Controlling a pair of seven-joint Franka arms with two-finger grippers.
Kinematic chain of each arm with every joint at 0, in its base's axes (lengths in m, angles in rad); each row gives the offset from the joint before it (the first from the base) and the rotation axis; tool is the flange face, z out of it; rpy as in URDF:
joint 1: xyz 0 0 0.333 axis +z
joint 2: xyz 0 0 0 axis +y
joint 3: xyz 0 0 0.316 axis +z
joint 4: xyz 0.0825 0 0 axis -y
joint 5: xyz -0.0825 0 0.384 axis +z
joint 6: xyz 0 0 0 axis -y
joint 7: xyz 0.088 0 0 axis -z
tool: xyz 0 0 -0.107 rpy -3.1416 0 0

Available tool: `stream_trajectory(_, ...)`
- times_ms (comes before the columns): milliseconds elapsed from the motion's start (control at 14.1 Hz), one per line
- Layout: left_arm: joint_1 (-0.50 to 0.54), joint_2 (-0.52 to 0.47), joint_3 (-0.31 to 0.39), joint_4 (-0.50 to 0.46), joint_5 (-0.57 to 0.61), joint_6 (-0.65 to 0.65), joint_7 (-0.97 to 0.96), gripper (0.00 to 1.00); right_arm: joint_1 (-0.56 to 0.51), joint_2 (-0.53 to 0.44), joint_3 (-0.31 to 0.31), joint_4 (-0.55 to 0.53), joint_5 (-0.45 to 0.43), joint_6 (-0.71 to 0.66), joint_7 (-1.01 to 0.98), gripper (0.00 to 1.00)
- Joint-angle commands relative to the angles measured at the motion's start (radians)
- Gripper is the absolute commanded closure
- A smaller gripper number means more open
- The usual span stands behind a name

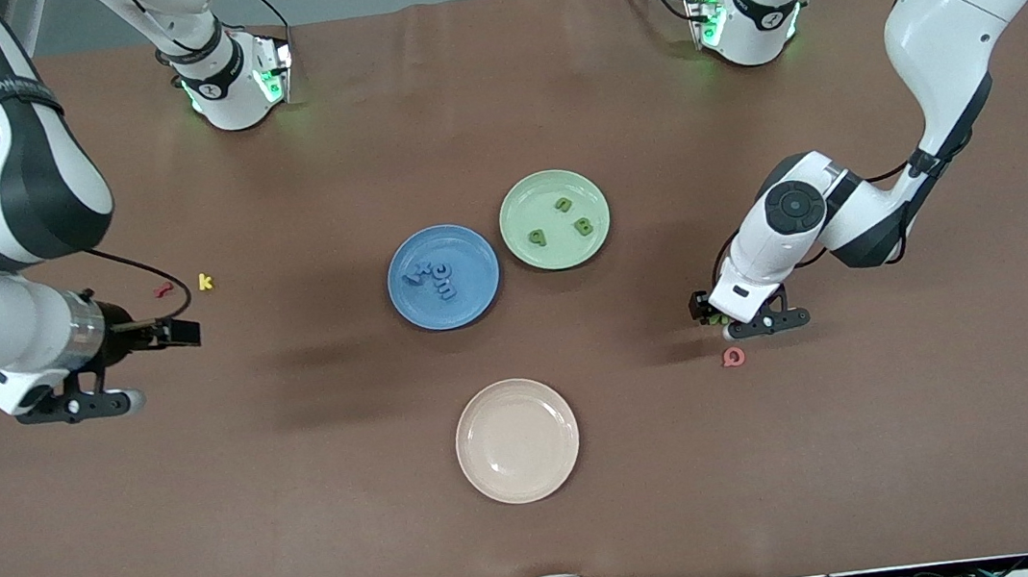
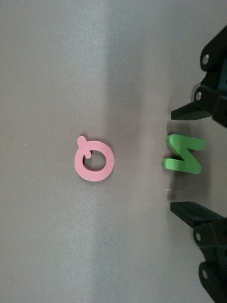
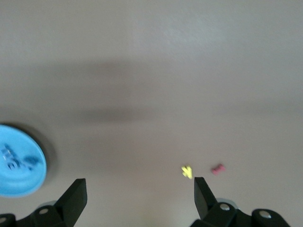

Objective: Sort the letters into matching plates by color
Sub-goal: 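Carry the N toward the green plate while the right gripper withdraws from the k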

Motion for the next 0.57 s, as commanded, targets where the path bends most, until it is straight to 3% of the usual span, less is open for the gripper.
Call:
stream_trajectory(0, -0.012, 0.023, 0.007, 0.021, 0.029, 0.008, 0.0, 0.37, -0.003, -0.094, -0.035, -0.036, 0.031, -0.084, -0.077, 0.0)
stream_trajectory(354, -0.012, 0.023, 0.007, 0.02, 0.029, 0.008, -0.002, 0.77, -0.02, -0.149, -0.029, -0.039, 0.031, -0.152, -0.085, 0.0)
stream_trajectory(496, -0.012, 0.023, 0.007, 0.021, 0.029, 0.008, -0.005, 0.85, -0.02, -0.149, -0.027, -0.039, 0.032, -0.149, -0.083, 0.0)
